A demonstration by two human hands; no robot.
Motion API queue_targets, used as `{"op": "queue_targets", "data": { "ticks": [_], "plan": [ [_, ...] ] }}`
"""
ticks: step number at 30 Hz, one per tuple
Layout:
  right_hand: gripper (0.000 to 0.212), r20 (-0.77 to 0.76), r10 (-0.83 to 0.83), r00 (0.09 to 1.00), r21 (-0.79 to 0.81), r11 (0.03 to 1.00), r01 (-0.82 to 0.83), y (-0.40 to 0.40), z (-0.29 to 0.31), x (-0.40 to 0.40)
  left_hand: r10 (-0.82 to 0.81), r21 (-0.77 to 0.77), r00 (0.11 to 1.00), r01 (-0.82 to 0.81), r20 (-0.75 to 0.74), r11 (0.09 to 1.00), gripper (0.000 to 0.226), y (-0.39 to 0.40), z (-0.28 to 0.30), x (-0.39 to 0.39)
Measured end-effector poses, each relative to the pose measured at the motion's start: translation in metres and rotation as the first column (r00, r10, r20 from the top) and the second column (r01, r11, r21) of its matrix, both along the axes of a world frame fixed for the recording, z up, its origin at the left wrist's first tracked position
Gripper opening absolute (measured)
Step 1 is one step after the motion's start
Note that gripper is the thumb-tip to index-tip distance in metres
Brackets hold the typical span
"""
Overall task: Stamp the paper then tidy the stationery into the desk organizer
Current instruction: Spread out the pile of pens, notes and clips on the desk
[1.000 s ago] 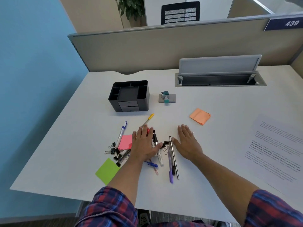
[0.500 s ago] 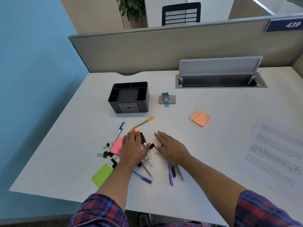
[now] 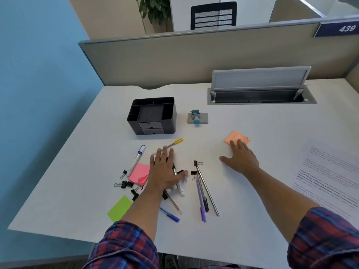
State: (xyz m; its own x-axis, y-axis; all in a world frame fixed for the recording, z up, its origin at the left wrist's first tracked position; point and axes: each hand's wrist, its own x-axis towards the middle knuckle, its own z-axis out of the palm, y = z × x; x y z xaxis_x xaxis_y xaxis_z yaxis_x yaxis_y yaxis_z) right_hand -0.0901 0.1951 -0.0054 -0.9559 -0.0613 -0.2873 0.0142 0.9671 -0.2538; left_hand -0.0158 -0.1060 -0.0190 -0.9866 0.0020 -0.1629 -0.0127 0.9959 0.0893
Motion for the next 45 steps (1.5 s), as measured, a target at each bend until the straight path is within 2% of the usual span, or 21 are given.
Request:
{"op": "queue_targets", "data": {
  "ticks": [5, 10, 13, 16, 20, 23, 28, 33, 45],
  "plan": [
    [0.093, -0.089, 0.126, 0.988, 0.033, 0.992, -0.123, -0.016, -0.008, 0.013, 0.005, 0.003, 0.997, -0.005, 0.077, 1.0, 0.117, -0.011, 0.007, -0.006],
    [0.077, -0.21, 0.352, 0.912, 0.128, 0.935, -0.332, -0.043, -0.015, 0.036, -0.007, -0.034, 0.998, 0.009, 0.07, 0.999, 0.113, -0.02, 0.013, -0.011],
    [0.071, -0.28, 0.35, 0.894, 0.115, 0.937, -0.33, -0.06, -0.018, 0.051, 0.023, 0.012, 0.998, -0.024, 0.061, 1.0, 0.106, -0.022, 0.014, -0.012],
    [0.075, -0.336, 0.355, 0.872, 0.091, 0.934, -0.345, -0.07, -0.021, 0.062, 0.065, 0.058, 0.998, -0.064, -0.023, 0.996, 0.095, -0.024, 0.015, -0.005],
    [0.081, -0.29, 0.313, 0.905, -0.05, 0.939, -0.341, -0.065, -0.033, 0.078, 0.139, 0.112, 0.971, -0.119, -0.195, 0.987, 0.087, -0.033, 0.013, 0.026],
    [0.092, -0.259, 0.375, 0.89, -0.094, 0.907, -0.41, -0.063, -0.044, 0.087, 0.239, 0.079, 0.931, -0.226, -0.277, 0.971, 0.087, -0.044, 0.008, 0.059],
    [0.096, -0.264, 0.419, 0.869, -0.072, 0.89, -0.451, -0.069, -0.05, 0.09, 0.362, 0.018, 0.91, -0.366, -0.201, 0.93, 0.1, -0.061, -0.002, 0.101],
    [0.087, -0.26, 0.402, 0.878, -0.047, 0.903, -0.427, -0.08, -0.052, 0.094, 0.357, 0.073, 0.929, -0.352, -0.094, 0.933, 0.108, -0.06, -0.009, 0.11],
    [0.078, -0.274, 0.385, 0.881, -0.051, 0.909, -0.413, -0.126, -0.05, 0.096, 0.398, 0.116, 0.899, -0.383, -0.183, 0.917, 0.087, -0.041, -0.013, 0.098]
  ]
}}
